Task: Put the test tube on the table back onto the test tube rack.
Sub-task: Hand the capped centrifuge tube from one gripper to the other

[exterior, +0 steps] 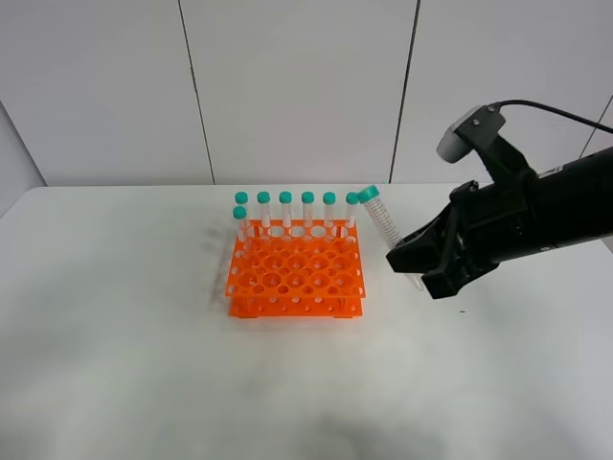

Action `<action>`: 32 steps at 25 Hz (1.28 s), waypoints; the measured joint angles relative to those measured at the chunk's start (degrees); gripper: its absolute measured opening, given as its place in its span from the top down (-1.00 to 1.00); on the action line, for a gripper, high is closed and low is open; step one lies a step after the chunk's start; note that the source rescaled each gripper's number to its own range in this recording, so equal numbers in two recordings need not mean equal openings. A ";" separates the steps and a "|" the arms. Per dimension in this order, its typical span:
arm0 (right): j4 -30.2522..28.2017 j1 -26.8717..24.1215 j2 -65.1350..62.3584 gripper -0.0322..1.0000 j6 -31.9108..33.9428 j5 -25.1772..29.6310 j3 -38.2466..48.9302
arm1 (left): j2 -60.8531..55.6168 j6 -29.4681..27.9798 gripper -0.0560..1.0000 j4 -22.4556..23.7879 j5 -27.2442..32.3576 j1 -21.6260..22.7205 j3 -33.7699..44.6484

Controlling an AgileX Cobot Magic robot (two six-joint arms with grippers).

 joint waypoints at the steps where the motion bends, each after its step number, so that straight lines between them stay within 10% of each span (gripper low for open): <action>1: 0.06 1.08 0.00 0.89 0.65 -0.55 0.00 | 0.00 0.00 -0.72 0.00 0.00 0.00 0.00; 9: 1.40 4.17 0.00 0.89 2.00 -2.94 0.00 | 7.74 0.00 -0.72 -0.30 -3.31 0.00 -3.83; 16: 1.63 4.16 0.11 0.89 5.58 -3.46 -0.96 | 30.00 4.60 -0.72 -8.96 -17.39 0.00 -13.87; 23: 1.64 4.16 0.40 0.89 8.29 -4.34 -1.57 | 51.00 27.45 -0.72 -38.82 -26.57 0.00 -16.55; 32: 1.69 4.16 4.28 0.89 8.33 -4.40 -1.57 | 67.80 56.39 -0.72 -75.62 -20.79 0.00 -16.69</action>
